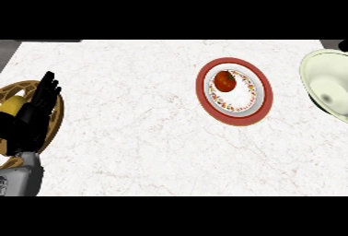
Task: Pick the bell pepper from the plate and place it in the bowl
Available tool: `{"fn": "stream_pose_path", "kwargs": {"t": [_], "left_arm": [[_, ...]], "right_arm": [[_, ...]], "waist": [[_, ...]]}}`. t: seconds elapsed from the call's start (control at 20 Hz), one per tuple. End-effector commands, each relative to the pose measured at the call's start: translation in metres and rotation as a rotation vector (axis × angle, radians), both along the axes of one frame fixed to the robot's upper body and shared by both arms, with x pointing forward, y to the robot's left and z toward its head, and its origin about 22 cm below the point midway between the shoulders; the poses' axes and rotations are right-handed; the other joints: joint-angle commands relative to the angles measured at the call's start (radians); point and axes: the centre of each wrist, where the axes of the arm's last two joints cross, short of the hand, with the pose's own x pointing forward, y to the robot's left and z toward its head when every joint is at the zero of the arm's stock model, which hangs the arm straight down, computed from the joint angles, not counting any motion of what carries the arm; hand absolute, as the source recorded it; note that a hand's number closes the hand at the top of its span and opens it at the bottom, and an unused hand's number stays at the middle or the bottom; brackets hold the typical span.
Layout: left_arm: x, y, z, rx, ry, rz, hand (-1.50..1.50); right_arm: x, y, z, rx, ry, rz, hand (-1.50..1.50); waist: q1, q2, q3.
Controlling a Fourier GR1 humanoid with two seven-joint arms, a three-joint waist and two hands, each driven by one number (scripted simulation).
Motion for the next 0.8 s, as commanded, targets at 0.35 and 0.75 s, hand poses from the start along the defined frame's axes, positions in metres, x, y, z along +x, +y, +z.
{"fn": "stream_pose_path", "kwargs": {"t": [0.35, 0.75], "left_arm": [[0.0, -0.011, -0.002, 0.005, 0.002, -0.021, 0.0], [-0.001, -0.006, 0.001, 0.014, -0.005, -0.014, 0.0]], "right_arm": [[-0.032, -0.087, -0.061, 0.164, 0.288, -0.141, 1.5], [-0.053, -0.109, -0.09, 0.307, 0.166, 0.021, -1.5]], "waist": [[0.012, 0.011, 0.0], [0.009, 0.004, 0.002]]}}
